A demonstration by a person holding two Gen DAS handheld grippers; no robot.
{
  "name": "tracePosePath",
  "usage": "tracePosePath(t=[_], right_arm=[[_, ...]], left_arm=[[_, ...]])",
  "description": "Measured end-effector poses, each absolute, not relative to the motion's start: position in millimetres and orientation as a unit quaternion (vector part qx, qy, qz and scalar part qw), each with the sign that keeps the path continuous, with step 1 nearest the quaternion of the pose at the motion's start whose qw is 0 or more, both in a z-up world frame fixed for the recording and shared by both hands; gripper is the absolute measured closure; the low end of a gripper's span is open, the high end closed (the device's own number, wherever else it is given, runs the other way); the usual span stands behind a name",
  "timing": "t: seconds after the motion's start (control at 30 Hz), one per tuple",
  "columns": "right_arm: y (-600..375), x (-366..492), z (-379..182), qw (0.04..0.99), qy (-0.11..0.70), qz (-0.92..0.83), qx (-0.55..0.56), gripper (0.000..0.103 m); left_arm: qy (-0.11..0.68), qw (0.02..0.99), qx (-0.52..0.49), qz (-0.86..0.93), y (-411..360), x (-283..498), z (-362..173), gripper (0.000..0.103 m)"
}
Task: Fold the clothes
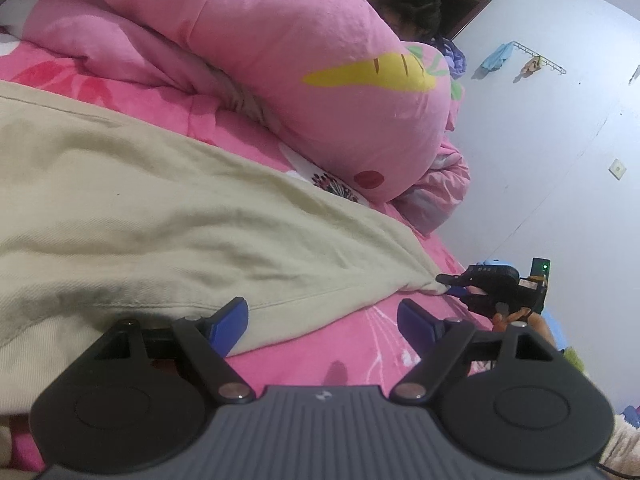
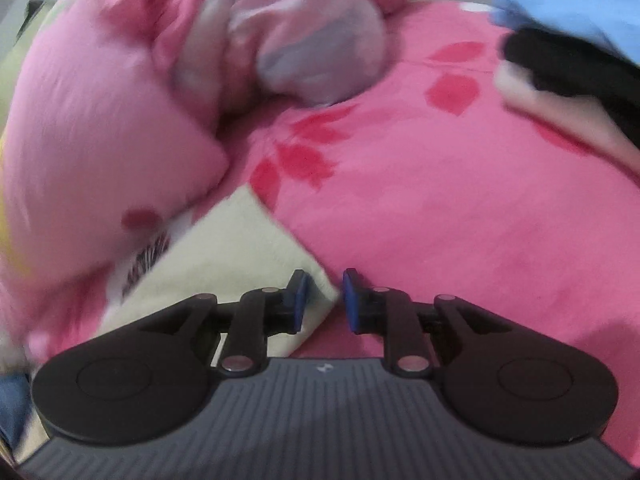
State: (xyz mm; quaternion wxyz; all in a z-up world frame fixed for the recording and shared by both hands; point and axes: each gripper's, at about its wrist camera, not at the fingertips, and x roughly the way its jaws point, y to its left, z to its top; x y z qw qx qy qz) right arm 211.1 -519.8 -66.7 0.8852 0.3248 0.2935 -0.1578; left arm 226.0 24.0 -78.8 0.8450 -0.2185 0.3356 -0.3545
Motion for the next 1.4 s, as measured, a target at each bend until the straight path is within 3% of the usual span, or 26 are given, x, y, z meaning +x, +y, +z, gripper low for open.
tracePosePath(t=[0.13,0.27,0.4,0.5,0.53,0.57,0.63,0.7,0.73,0.77,0.9,1.0,1.03,1.13,1.2,1.4], right_arm=[[-539.8,214.8,-53.2,0.887,0.275,-0.210,0.306,0.082],[-538.8,236.9,-43.9,0.895,0.277,-0.102,0.334,0.080],[-499.5,280.8,-40.8,0.910,0.325,0.018,0.257,0.079],[-487.4,314.3,-58.7,0.907,0.371,0.007,0.199,0.084],[-490.0,323.8,-66.0,0.905,0.381,-0.002,0.190,0.101],[-501.3,329.3,-70.6,0.901,0.379,-0.008,0.210,0.103],[-525.5,335.2,-71.6,0.890,0.362,-0.015,0.277,0.103],[-520.0,337.9,-59.3,0.903,0.358,-0.077,0.225,0.103],[-514.7,339.3,-52.0,0.909,0.356,-0.115,0.185,0.096],[-509.8,338.9,-45.7,0.913,0.353,-0.126,0.160,0.095],[-485.6,330.4,-32.3,0.921,0.358,-0.045,0.149,0.093],[-463.7,343.0,-42.7,0.911,0.396,0.001,0.117,0.084],[-465.1,351.4,-50.3,0.908,0.404,-0.008,0.111,0.085],[-490.7,373.1,-63.0,0.902,0.396,-0.047,0.164,0.103],[-505.5,374.4,-56.9,0.896,0.373,-0.078,0.228,0.103],[-452.4,319.9,-12.4,0.928,0.352,-0.087,0.089,0.089]], left_arm=[[0.334,0.846,-0.223,-0.351,21.3,225.6,-78.5,0.020],[0.333,0.845,-0.223,-0.354,21.4,225.0,-78.8,0.019],[0.332,0.844,-0.225,-0.355,23.1,224.6,-79.3,0.019],[0.330,0.841,-0.232,-0.360,25.6,224.8,-79.6,0.019],[0.328,0.840,-0.235,-0.362,26.4,224.8,-79.5,0.019],[0.326,0.839,-0.239,-0.364,27.3,224.6,-79.3,0.019],[0.323,0.837,-0.244,-0.368,29.0,223.7,-78.5,0.019],[0.320,0.836,-0.247,-0.370,30.1,223.1,-77.9,0.019],[0.319,0.836,-0.249,-0.371,30.5,222.8,-77.7,0.019],[0.319,0.835,-0.250,-0.371,30.8,222.5,-77.6,0.019],[0.313,0.834,-0.256,-0.376,32.1,221.3,-76.6,0.019],[0.309,0.831,-0.259,-0.383,32.1,220.9,-75.6,0.019],[0.309,0.831,-0.258,-0.385,31.8,220.8,-75.7,0.019],[0.312,0.831,-0.255,-0.384,31.1,221.4,-77.0,0.019],[0.316,0.829,-0.257,-0.383,31.5,222.7,-78.3,0.019],[0.307,0.827,-0.276,-0.382,39.0,221.2,-75.3,0.019]])
